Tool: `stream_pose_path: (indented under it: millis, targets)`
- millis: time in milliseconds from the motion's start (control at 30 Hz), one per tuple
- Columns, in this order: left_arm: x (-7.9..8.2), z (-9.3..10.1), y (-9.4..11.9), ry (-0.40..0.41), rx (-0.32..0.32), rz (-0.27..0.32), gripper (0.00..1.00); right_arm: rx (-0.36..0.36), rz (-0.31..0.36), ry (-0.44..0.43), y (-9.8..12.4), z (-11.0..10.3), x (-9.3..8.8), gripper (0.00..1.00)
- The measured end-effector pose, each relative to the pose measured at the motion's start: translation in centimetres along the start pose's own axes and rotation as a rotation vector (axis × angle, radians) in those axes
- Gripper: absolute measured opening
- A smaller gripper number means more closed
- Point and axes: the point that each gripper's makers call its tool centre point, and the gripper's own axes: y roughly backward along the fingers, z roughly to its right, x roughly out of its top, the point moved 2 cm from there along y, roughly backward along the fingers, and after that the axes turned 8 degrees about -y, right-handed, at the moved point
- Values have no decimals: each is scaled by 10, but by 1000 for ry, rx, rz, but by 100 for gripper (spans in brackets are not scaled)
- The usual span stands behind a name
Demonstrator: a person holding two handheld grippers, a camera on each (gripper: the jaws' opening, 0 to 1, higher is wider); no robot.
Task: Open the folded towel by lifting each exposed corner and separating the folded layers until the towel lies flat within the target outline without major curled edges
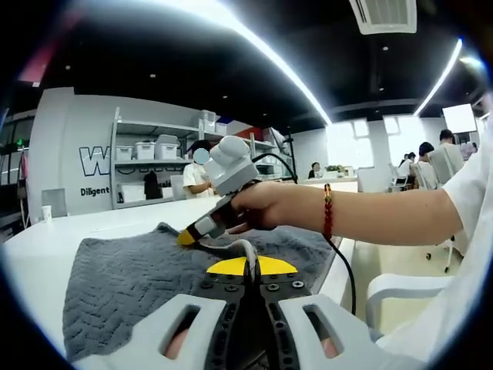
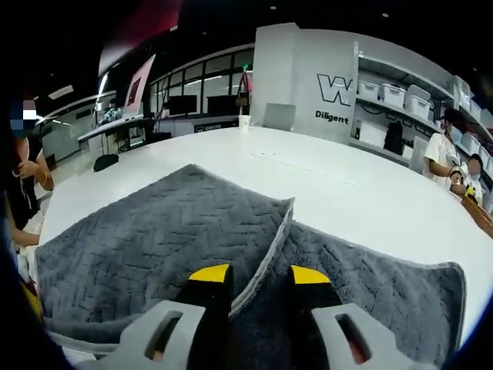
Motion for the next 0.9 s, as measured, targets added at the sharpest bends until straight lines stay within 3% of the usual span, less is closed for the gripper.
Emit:
stream_pose_path:
  millis: [900]
  targets:
    - [0,3,-3,-18,-6,-4,0,-29,31,-30,-14,0,3,16]
